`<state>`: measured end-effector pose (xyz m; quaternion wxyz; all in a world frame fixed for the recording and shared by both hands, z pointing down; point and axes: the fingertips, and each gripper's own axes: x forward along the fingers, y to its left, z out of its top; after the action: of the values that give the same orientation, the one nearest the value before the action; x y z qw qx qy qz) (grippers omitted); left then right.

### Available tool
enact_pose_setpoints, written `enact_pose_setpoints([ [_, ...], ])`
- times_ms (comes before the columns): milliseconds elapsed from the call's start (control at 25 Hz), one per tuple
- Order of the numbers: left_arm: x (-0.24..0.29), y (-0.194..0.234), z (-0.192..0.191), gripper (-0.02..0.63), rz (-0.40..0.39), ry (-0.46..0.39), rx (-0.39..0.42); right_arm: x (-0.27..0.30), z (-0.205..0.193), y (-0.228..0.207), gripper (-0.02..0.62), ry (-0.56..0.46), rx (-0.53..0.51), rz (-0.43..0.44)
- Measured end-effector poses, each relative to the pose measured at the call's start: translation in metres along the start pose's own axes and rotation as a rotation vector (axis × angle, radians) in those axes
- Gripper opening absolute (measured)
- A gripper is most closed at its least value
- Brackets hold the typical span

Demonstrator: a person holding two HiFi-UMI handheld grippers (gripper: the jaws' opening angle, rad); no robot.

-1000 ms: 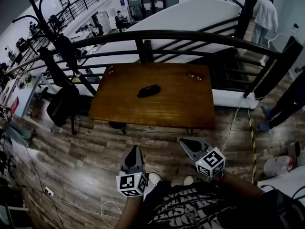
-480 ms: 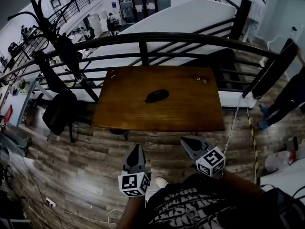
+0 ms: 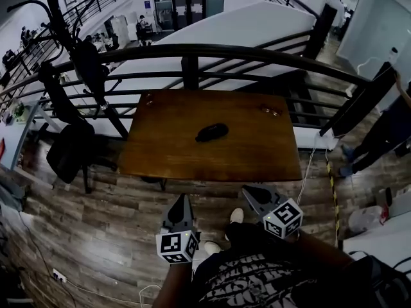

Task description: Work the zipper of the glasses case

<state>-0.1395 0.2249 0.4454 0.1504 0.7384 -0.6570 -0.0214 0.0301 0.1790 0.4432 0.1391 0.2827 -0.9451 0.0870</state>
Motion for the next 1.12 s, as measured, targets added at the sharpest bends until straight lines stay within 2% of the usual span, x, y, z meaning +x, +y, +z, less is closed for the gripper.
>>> enact_pose_setpoints([
  [200,0.019,0.009,-0.007,0.006,-0.008,0.032,0.007,0.020,-0.004,-0.014,-0.003,0.013,0.024,-0.001],
  [480,0.066,0.039,-0.008,0.006,0.027,0.079,0.026,0.078,-0.004,-0.045,-0.003,0.016,0.059,0.047],
  [720,0.137,0.057,-0.001,0.006,0.045,0.110,0.025,0.129,0.010,-0.109,-0.003,0.018,0.060,0.057],
  [920,0.202,0.073,0.001,0.006,0.049,0.144,0.036,0.166,0.004,-0.159,-0.003,0.050,0.078,0.058],
  [1120,0.259,0.068,-0.007,0.006,0.031,0.206,0.046,0.190,-0.004,-0.204,-0.003,0.090,0.100,0.064],
])
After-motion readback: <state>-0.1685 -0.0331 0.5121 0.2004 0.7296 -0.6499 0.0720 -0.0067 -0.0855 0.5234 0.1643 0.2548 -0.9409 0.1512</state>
